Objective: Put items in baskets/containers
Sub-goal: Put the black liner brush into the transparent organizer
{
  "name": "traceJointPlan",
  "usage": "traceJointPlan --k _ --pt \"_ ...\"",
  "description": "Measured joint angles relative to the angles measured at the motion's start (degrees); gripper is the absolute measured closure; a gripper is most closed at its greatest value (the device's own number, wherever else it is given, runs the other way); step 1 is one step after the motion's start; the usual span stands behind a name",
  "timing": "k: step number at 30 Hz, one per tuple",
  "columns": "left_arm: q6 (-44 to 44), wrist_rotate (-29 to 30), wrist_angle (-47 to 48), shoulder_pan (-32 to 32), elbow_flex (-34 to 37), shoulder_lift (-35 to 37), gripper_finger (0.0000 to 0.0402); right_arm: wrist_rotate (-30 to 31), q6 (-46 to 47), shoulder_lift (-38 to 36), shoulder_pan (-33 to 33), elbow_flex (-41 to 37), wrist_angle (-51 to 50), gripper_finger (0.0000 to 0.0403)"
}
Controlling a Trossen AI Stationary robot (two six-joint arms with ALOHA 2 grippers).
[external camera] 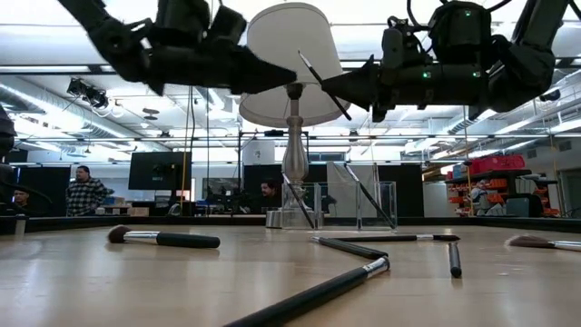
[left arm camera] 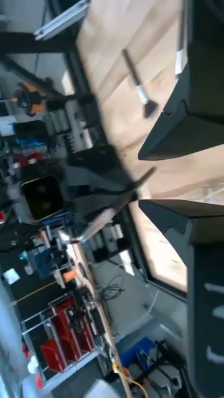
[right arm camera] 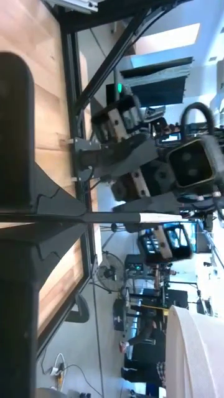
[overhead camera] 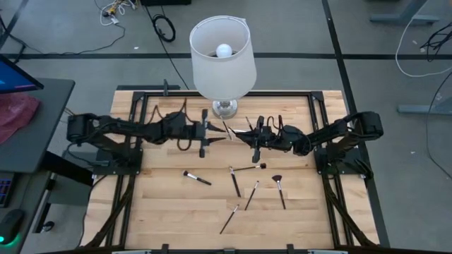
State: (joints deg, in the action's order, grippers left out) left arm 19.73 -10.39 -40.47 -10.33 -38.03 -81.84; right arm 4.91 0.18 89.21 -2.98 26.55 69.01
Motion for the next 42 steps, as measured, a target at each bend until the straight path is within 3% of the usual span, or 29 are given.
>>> traceJointPlan --k 3,8,14,36,42 --pt "-1.14 -0.45 -0.25 -0.59 -2.57 -1.40 0.0279 0.01 -0.22 0.00 0.00 0.00 0.13 0.0396" --pt "-1.15 -6.34 0.21 -0.86 -4.55 -2.35 0.0254 -0.05 -0.26 0.00 0.07 0.00 0.36 0.0396" --pt "-1.15 -6.56 -0.63 -0.85 -4.73 -2.32 0.0235 0.15 -0.30 -0.04 0.02 0.02 0.67 0.0396" --pt "-4.03 -6.40 -3.46 -0.68 -4.82 -2.17 0.0235 -3.96 -3.65 -0.02 0.55 0.02 1.23 0.0396" --pt "-3.65 -6.82 -4.24 -0.54 -4.82 -2.17 0.0264 -3.94 -3.62 0.00 0.55 0.02 0.29 0.0396"
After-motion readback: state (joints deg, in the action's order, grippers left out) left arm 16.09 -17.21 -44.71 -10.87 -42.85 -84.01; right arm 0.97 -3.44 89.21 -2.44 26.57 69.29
